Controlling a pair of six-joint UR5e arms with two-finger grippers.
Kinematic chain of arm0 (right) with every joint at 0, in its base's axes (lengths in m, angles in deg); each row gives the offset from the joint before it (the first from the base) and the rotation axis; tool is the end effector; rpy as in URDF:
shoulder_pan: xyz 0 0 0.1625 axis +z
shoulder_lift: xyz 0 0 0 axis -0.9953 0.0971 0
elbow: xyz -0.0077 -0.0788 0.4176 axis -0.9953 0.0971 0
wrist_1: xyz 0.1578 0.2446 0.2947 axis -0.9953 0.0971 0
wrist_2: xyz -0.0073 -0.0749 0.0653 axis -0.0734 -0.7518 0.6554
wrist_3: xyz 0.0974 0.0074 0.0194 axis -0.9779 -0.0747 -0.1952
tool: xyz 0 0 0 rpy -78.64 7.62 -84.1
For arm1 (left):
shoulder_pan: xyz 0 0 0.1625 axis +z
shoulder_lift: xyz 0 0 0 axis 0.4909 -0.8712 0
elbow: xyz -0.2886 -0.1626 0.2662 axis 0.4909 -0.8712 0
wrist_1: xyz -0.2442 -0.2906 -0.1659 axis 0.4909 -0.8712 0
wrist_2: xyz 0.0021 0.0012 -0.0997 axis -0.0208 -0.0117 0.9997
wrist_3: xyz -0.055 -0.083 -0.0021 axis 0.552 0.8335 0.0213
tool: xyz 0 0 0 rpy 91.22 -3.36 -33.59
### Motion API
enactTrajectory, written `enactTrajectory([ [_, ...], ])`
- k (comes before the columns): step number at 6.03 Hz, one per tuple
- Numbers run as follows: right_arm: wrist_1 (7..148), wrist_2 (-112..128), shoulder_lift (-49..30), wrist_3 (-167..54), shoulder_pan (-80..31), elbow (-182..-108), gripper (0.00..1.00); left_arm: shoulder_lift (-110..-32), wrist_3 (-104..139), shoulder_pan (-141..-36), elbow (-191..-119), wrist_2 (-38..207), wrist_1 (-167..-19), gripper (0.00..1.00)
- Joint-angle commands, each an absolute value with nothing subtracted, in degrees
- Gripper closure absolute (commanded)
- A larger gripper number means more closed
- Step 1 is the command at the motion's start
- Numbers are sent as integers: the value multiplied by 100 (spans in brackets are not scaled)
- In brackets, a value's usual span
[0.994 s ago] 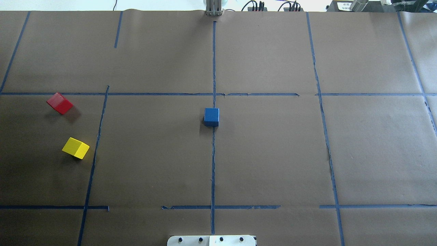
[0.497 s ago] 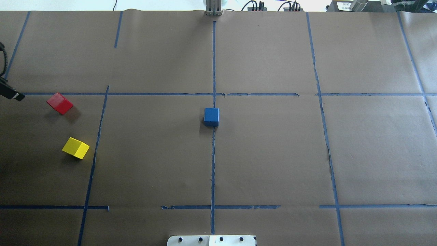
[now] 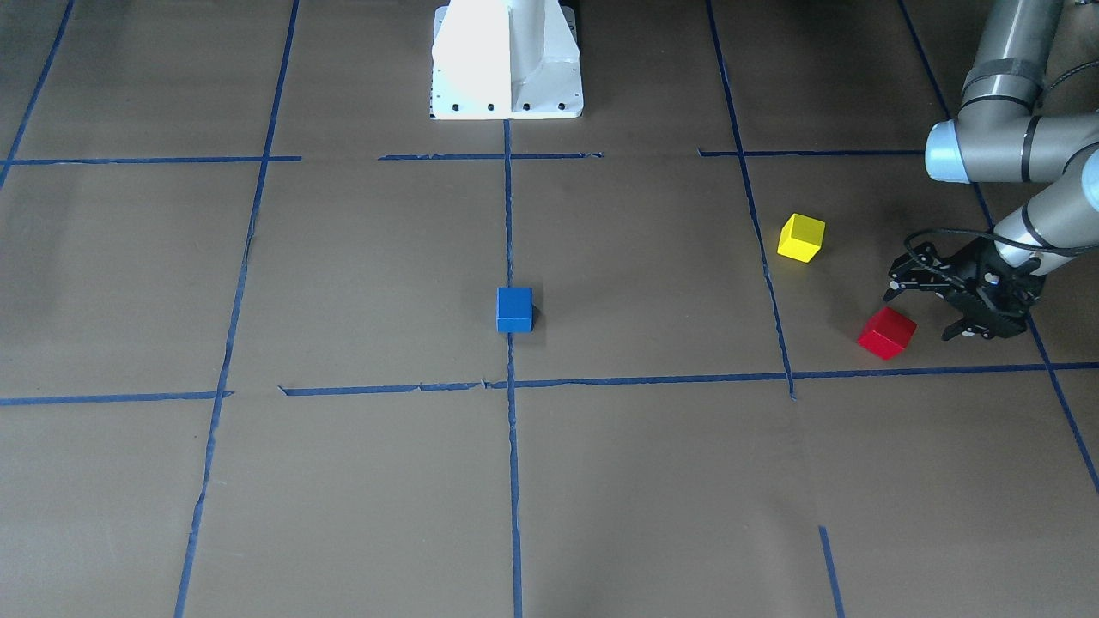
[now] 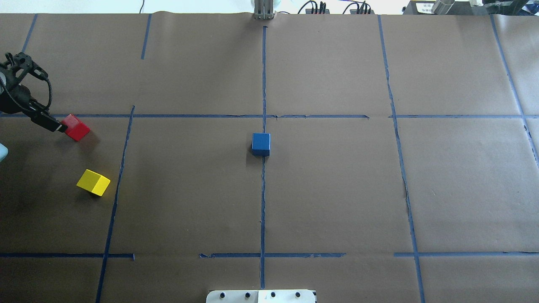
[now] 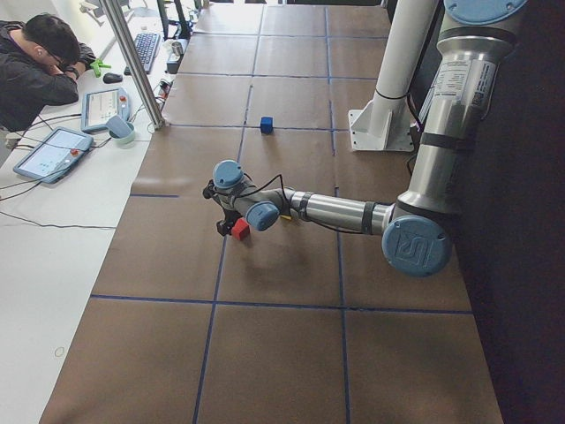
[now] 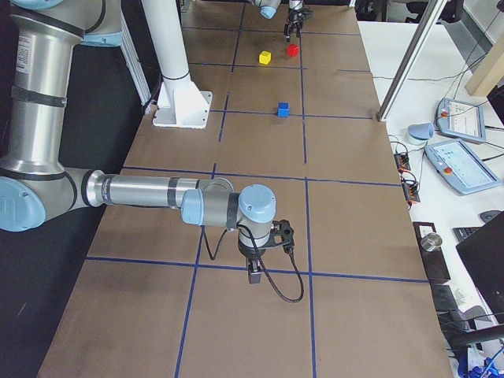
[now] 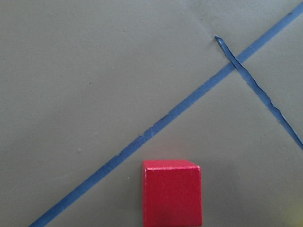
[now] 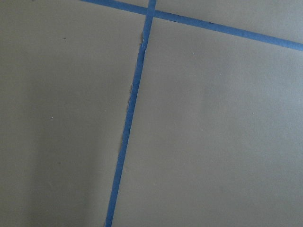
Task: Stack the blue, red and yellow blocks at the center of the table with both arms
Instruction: 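Reach the left gripper to the red cube and grasp it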
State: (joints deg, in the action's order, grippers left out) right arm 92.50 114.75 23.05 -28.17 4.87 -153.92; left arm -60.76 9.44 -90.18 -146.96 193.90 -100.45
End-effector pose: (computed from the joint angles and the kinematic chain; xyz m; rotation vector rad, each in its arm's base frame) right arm 0.0648 -0.3984 0.6616 0.0261 -0.6954 -0.1993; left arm 0.2273 -0.5456 0.5636 0.3768 0.8575 0.5937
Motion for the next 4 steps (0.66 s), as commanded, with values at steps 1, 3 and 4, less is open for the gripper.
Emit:
enactTrajectory([
  [1, 9254, 11475, 2313, -2817, 487, -15381, 0, -6080, 1056, -8786, -14546, 19133, -10177, 0],
  [3, 9246, 11475, 2313, -2808, 487, -15337, 0, -6141, 1265, -8619, -14432, 19116, -10177, 0],
  [4, 9246, 11475, 2313, -2808, 487, -15337, 0, -6228, 1310, -8601, -14396, 19037, -10168, 13],
])
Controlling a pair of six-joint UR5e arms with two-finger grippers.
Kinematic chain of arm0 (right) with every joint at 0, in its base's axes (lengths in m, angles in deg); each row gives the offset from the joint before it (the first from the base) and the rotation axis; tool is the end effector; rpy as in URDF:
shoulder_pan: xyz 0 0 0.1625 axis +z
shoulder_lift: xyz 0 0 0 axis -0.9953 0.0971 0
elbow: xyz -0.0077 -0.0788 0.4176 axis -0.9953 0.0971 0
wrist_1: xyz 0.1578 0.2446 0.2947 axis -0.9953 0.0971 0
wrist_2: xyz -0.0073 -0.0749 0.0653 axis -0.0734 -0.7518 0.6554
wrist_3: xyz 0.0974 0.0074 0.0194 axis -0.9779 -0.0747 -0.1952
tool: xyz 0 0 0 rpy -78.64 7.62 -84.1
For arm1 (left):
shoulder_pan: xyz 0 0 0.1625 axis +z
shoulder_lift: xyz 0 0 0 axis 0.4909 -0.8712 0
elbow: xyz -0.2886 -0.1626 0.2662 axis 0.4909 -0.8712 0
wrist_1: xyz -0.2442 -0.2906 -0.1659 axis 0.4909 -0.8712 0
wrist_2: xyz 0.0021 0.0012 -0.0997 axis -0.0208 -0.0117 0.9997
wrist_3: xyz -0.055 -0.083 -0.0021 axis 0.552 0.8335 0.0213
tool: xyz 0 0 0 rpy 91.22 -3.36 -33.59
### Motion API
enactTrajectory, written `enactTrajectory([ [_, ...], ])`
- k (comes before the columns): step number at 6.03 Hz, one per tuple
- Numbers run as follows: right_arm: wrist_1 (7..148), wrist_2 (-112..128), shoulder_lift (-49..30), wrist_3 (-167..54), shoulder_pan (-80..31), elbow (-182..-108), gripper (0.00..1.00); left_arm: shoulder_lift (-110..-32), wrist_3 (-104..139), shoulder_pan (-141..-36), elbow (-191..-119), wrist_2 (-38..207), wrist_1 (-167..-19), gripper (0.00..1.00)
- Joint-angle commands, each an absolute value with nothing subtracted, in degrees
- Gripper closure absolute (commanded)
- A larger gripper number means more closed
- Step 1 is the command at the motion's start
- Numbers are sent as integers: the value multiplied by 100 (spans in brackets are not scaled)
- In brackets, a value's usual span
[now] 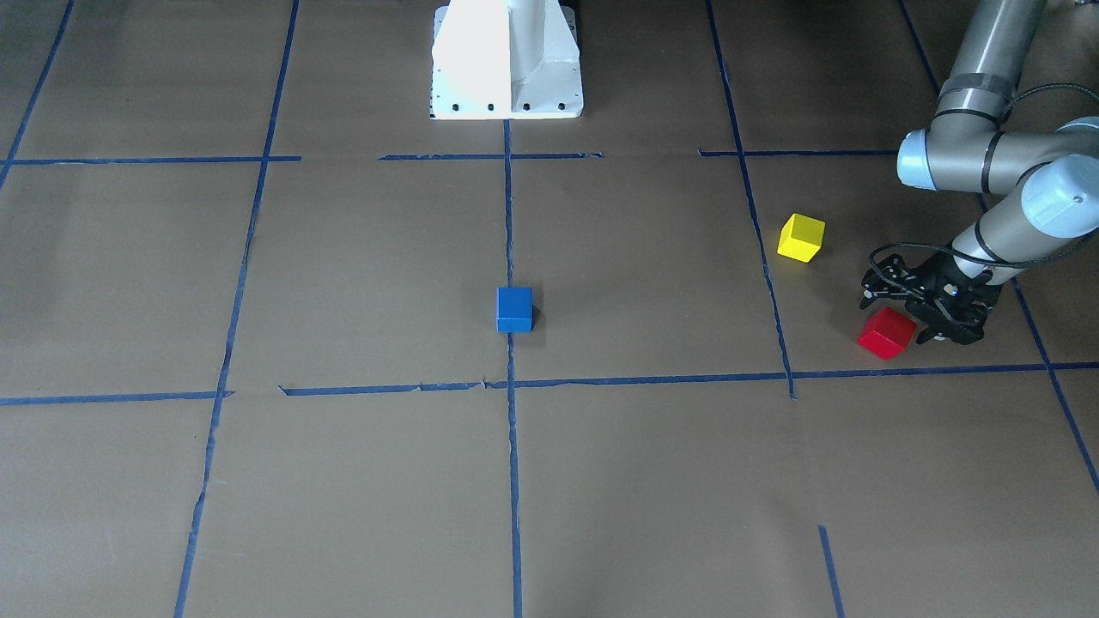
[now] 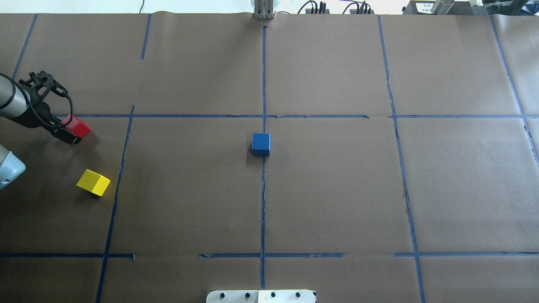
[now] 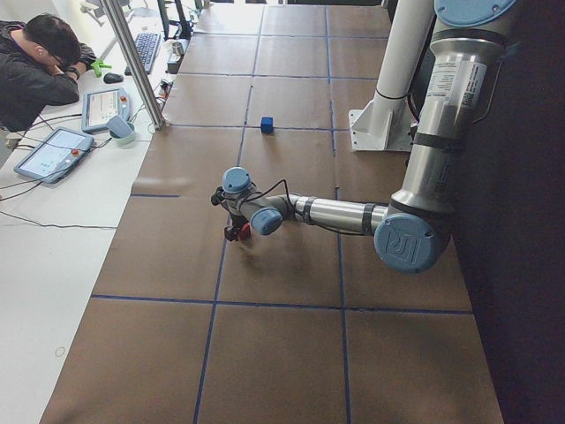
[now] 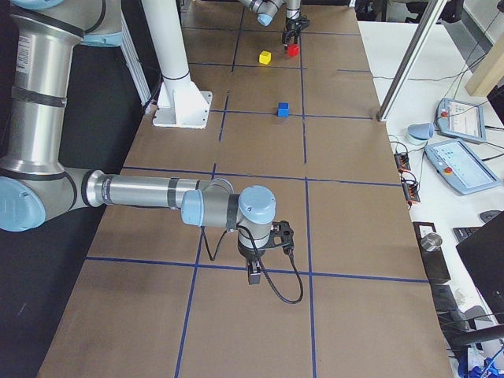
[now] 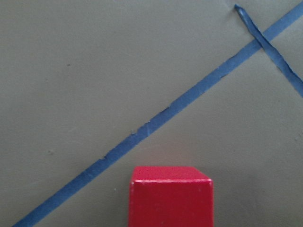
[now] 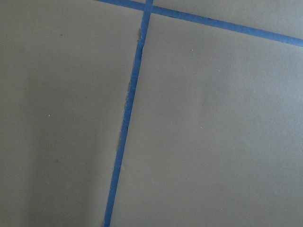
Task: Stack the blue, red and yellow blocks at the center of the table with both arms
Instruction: 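Reach the left gripper to the red cube and grasp it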
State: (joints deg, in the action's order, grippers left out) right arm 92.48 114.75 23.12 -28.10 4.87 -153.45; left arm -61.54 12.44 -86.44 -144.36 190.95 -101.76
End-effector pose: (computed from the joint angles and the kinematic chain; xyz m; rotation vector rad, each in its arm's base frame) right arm 0.0648 -0.3971 0.6661 0.0178 -0.6961 -0.1973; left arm 0.2635 -0.5385 0.5788 0.3394 0.8302 0.5888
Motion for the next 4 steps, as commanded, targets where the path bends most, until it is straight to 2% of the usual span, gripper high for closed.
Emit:
enactTrajectory([
  [1, 9246, 11475, 2313, -2808, 487, -15319, 0, -6333, 1354, -8600, -14387, 19019, -10125, 40],
  [2, 9246, 11475, 2313, -2808, 487, -15319, 0, -6378, 1415, -8600, -14422, 18967, -10133, 52],
  [3, 9246, 11475, 2313, -2808, 487, -15310, 0, -6587, 1799, -8583, -14440, 18697, -10116, 55],
  [4, 9246, 11475, 2313, -2808, 487, -15310, 0, -6589, 1864, -8539, -14466, 18502, -10115, 72],
])
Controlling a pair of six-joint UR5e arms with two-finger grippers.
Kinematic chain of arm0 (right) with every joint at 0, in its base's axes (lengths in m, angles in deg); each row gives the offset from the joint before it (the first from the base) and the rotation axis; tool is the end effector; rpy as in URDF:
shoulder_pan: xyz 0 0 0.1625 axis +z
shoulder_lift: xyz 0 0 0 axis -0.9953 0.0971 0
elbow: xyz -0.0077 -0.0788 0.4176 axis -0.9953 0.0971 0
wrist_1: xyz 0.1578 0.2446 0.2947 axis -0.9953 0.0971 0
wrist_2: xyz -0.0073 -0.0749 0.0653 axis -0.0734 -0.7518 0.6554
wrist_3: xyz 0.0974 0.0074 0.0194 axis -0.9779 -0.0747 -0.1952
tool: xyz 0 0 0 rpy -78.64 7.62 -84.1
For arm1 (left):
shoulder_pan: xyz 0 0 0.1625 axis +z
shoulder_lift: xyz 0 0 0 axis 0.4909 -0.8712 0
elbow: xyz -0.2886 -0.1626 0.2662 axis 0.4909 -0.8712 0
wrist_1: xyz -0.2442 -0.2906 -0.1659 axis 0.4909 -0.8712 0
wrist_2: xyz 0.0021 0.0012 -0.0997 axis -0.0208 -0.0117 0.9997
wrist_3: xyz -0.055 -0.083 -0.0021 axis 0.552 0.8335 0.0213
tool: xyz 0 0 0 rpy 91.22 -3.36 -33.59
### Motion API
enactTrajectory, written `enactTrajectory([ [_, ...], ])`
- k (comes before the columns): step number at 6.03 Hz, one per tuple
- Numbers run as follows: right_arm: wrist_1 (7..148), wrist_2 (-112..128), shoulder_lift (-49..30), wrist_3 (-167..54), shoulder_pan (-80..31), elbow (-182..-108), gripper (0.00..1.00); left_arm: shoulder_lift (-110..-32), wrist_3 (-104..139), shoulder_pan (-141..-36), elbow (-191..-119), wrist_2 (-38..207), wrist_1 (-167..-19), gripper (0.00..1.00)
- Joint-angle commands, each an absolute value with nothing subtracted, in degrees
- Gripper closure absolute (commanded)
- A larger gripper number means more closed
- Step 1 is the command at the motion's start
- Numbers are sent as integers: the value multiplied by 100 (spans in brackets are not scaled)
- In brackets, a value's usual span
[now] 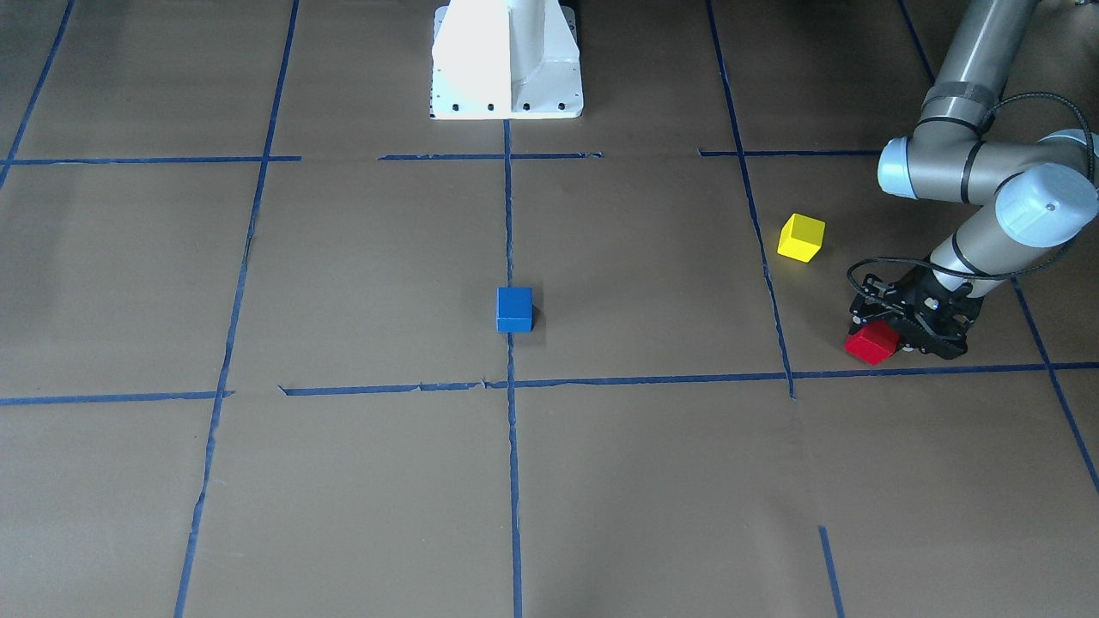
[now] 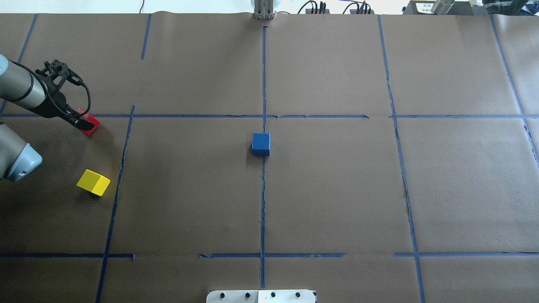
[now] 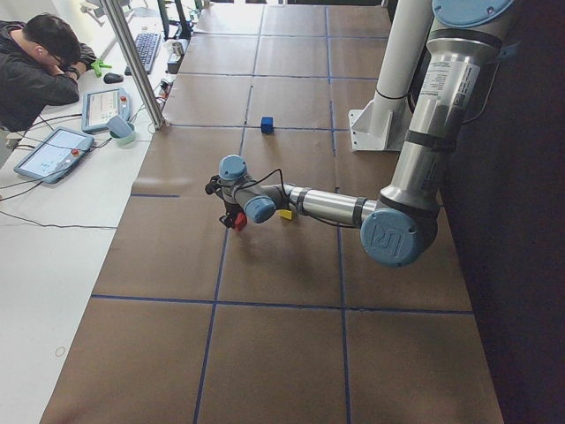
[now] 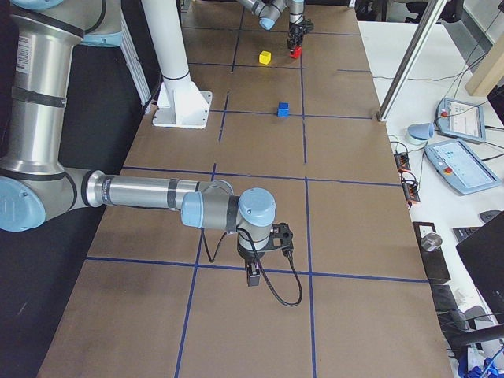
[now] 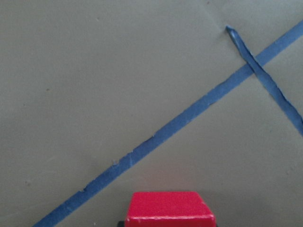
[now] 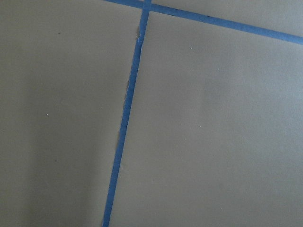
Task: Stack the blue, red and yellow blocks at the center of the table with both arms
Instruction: 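Reach the left gripper to the red cube and grasp it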
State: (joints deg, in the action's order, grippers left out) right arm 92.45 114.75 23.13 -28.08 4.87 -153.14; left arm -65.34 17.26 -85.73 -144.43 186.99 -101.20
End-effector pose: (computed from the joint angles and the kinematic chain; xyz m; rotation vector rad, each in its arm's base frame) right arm 0.0648 -0.3966 0.6687 0.0131 -0.6966 -0.1959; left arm 0.2815 -0.5623 0.5422 0.3830 0.8026 0.5174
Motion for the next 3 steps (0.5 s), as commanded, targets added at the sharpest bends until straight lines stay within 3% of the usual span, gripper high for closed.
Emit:
enactTrajectory([
  [1, 9246, 11475, 2313, -2808, 487, -15319, 0, -6746, 2195, -8539, -14562, 18509, -10107, 72],
  [3, 9246, 11475, 2313, -2808, 487, -15319, 0, -7639, 3555, -7945, -14563, 18509, -9488, 71],
])
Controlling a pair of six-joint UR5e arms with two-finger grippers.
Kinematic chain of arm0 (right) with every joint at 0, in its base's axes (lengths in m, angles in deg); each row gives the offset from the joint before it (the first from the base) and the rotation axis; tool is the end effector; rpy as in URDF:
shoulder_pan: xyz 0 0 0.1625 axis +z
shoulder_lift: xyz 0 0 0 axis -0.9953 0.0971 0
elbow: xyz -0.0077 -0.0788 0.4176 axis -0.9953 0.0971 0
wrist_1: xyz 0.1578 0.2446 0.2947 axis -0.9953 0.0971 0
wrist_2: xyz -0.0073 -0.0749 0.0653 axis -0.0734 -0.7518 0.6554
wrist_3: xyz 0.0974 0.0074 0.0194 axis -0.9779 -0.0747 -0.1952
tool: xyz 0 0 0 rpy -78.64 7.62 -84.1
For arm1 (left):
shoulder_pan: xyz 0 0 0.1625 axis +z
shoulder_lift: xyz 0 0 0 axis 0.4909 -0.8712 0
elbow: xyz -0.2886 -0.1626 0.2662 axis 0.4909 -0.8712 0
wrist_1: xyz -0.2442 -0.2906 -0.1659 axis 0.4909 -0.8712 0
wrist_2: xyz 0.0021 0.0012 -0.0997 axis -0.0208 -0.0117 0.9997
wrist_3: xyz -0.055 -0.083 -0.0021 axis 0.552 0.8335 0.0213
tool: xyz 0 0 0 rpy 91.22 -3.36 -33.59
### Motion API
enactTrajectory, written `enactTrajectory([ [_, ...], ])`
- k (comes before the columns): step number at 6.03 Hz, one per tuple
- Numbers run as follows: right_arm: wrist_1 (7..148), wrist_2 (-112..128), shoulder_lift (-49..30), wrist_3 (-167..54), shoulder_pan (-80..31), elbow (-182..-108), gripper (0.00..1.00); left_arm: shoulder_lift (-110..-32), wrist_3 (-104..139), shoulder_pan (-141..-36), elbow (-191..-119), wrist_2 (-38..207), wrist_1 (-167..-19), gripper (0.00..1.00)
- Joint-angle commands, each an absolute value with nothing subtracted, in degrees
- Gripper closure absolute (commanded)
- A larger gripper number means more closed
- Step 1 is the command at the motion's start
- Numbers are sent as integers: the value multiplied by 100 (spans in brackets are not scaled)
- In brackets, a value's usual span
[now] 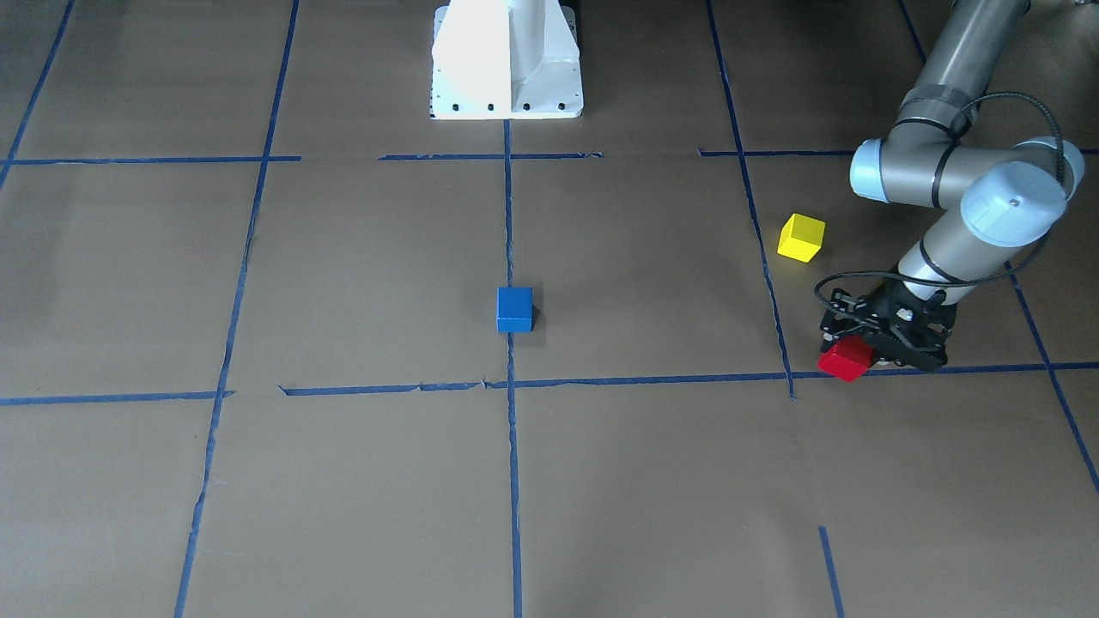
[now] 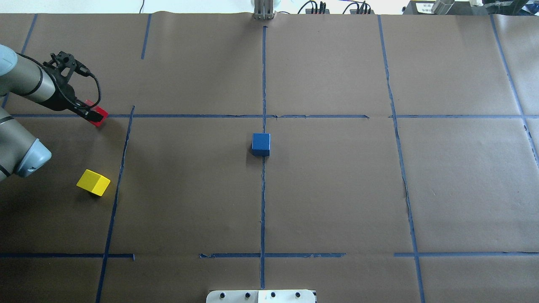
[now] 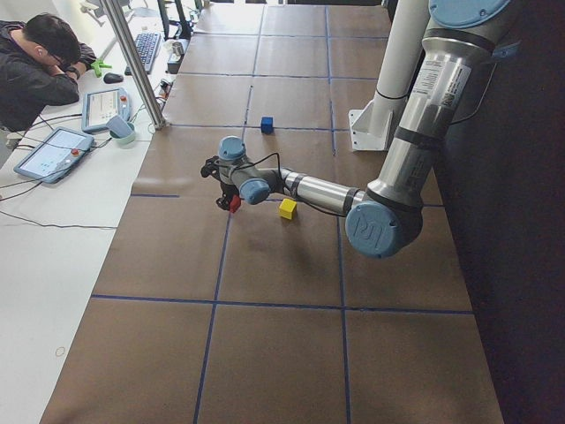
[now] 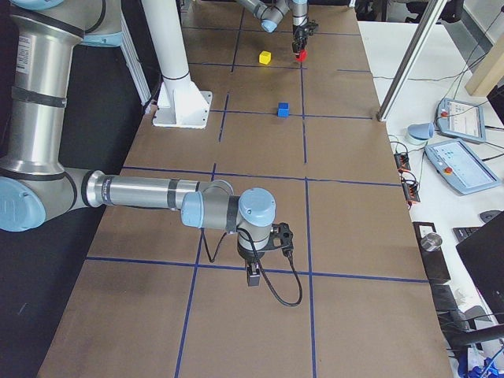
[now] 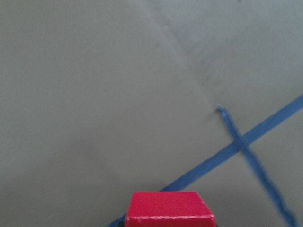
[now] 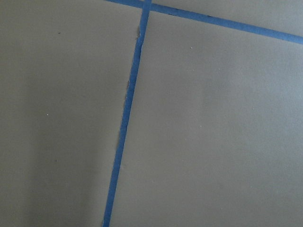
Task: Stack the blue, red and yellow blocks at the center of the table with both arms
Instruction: 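Carry the red cube with the left gripper above the blue cube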
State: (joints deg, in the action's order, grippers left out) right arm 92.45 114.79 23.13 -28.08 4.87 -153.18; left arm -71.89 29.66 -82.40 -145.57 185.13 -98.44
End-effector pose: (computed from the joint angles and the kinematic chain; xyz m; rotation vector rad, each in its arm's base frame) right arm 0.0648 -0.3967 0.6684 0.0139 -0.6972 -0.1961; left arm 0.3351 -0.5780 0.4658 0.3609 0.8565 0.3814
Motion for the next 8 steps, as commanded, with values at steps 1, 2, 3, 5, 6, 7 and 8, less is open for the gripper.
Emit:
enactTrajectory([
  [1, 9246, 11475, 2313, -2799, 487, -15319, 0, -8044, 4109, -7785, -14580, 18509, -9213, 71],
  [2, 9219, 11475, 2313, -2808, 487, -15319, 0, -8501, 4723, -7505, -14572, 18501, -8888, 71],
  [3, 9097, 11483, 2339, -2817, 487, -15310, 0, -8993, 5321, -7284, -14572, 18483, -8502, 71],
  [5, 9087, 11484, 2339, -2817, 487, -15310, 0, -9863, 6177, -6592, -14572, 17610, -7434, 71],
  [6, 9087, 11484, 2339, -2817, 487, -15310, 0, -10233, 6397, -6388, -14572, 17334, -6808, 71],
  [7, 9087, 11484, 2348, -2817, 487, -15302, 0, -10298, 6687, -6133, -14554, 17097, -6785, 71],
  [8, 9087, 11484, 2348, -2817, 487, -15293, 0, -10342, 6890, -5957, -14519, 16903, -6784, 71],
])
